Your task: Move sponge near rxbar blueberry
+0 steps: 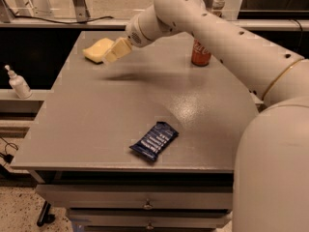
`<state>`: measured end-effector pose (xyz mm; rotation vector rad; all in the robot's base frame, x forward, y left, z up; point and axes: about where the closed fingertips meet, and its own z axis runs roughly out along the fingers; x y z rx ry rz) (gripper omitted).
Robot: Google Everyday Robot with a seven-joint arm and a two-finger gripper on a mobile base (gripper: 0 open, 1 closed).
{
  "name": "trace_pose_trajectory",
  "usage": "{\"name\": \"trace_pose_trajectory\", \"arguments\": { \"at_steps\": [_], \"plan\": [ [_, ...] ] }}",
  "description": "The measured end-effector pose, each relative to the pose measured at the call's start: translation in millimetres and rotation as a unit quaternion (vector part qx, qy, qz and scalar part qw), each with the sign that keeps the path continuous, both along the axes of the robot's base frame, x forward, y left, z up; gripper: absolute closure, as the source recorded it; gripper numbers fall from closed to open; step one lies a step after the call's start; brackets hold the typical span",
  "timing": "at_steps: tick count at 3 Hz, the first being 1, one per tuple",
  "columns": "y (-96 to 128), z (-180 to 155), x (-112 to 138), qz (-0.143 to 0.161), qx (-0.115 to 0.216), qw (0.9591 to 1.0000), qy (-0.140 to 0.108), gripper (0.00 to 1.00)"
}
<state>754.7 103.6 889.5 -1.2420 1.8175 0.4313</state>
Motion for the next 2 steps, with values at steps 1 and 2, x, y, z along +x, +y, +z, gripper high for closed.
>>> {"name": "trace_pose_trajectory", "arguments": {
  "at_steps": [1,2],
  "plan": [
    [18.6,-11.3,16.5,-0.013,0.003,0.9999,-0.009,0.00],
    [35.3,-20.9,31.2,-0.019,-0.005,0.9997,-0.011,0.00]
  ]
}}
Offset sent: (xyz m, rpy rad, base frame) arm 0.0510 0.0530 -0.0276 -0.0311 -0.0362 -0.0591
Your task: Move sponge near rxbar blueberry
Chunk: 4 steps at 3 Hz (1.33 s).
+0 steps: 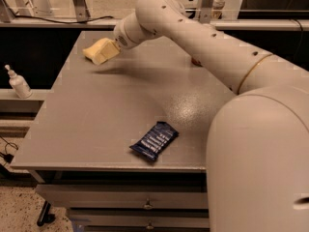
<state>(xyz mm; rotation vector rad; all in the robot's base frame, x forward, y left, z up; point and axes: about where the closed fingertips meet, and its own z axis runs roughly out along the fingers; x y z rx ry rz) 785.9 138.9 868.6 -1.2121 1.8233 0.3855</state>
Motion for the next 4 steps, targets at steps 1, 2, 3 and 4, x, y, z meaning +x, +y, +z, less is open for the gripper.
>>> {"name": "trace_pose_trajectory", "arguments": {
  "at_steps": [1,2,3,4],
  "plan": [
    [9.6,-8.4,11.2,-0.011,-0.001,0.9999,0.007,0.00],
    [22.1,-12.6,14.9,-0.012,0.007,0.9997,0.019,0.00],
    [35.8,-18.0,12.2,-0.004,0.010,0.9993,0.035,0.16],
    [38.5,-23.2,9.5,-0.002,0.011,0.9988,0.047,0.40]
  ]
}}
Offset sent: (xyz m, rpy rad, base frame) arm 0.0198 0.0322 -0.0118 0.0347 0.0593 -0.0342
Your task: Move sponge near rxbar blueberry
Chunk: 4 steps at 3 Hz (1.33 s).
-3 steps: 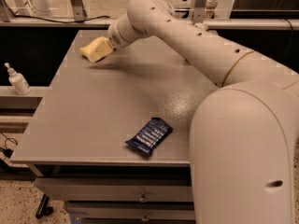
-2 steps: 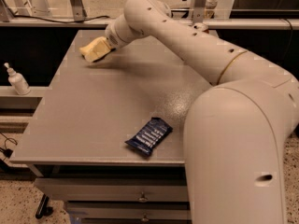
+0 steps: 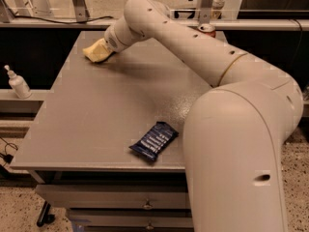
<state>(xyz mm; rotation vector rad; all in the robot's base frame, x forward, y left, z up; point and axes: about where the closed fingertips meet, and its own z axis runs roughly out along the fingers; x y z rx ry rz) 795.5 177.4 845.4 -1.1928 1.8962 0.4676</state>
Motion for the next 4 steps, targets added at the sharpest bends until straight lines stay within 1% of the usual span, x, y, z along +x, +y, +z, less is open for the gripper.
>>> {"name": "trace_pose_trajectory", "arguments": {
  "at_steps": [1,2,3,4],
  "plan": [
    [-3.2,0.7,-2.0,-0.001,0.005,1.0000,0.004,0.64],
    [-14.2,12.9,-7.3,0.000,0.012,0.9999,0.001,0.88],
    [-34.0,30.0,-17.1,0.001,0.020,0.9998,-0.006,1.00],
    [-69.5,63.0,-43.3,0.023,0.022,0.9987,-0.040,1.00]
  ]
}}
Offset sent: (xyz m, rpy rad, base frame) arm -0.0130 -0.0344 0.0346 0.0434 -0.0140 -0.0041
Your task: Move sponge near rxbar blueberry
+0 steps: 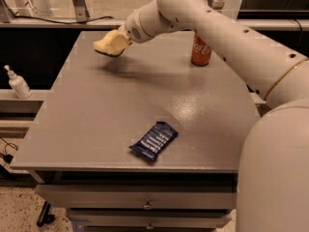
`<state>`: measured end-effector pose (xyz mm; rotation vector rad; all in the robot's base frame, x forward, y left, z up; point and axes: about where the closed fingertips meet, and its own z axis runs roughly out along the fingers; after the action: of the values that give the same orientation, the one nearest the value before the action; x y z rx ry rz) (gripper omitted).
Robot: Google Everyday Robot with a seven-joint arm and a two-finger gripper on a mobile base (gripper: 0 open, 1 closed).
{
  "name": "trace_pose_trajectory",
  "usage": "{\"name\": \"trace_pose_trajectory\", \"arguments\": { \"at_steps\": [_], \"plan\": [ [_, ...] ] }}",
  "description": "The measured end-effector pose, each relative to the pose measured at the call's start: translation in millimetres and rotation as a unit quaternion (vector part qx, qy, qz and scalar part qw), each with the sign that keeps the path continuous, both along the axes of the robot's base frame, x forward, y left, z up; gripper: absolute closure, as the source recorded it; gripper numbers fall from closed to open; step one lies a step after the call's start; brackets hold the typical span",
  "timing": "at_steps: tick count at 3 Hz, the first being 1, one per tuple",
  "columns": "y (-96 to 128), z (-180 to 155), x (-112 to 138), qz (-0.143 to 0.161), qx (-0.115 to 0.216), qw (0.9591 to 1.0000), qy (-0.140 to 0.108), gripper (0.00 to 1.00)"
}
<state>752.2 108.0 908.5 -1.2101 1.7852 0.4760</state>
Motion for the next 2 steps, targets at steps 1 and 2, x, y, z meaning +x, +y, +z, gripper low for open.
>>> {"name": "trace_pose_trajectory", "arguments": {
  "at_steps": [1,2],
  "plan": [
    [0.1,-0.1,0.0,0.000,0.000,1.0000,0.000,1.00],
    [-4.6,5.5,-0.3,0.009,-0.004,0.9999,-0.005,1.00]
  ]
}}
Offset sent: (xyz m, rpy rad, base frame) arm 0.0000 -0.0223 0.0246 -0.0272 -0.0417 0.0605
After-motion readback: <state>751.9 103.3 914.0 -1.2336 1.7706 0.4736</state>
